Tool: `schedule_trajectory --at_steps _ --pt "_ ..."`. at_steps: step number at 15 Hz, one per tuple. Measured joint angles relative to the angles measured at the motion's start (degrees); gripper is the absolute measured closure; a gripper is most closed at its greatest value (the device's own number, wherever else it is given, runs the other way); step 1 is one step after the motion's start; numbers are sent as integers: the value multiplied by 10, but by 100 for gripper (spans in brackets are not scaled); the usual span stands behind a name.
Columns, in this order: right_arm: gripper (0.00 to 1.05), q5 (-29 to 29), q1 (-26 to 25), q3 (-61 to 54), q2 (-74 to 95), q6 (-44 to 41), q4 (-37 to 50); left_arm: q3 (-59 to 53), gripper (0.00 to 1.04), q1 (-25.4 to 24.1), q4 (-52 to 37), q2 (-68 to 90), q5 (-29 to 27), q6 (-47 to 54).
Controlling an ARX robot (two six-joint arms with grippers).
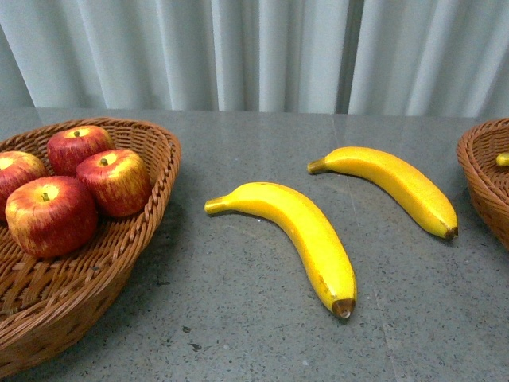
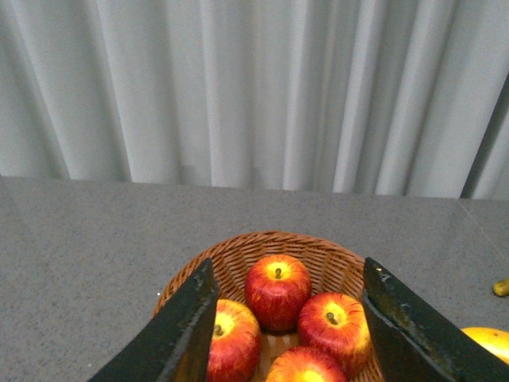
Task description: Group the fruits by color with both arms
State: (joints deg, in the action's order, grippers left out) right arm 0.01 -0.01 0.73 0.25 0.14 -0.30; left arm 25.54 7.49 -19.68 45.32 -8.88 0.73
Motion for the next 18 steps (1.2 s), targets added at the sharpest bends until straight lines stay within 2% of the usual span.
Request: schedule_trajectory --at_steps 2,4,5,6,18 --pt "7 0 0 0 0 0 0 -66 79 -13 -24 -45 28 -3" --pt "7 0 0 0 0 0 0 -112 103 -28 -29 -75 43 -4" --pt "7 0 0 0 0 0 0 -127 103 -60 -31 -94 77 -5" --pt "7 0 0 0 0 0 0 -141 103 -78 -32 -107 79 -6" --pt "7 0 0 0 0 0 0 -241 103 -74 36 -289 89 -6"
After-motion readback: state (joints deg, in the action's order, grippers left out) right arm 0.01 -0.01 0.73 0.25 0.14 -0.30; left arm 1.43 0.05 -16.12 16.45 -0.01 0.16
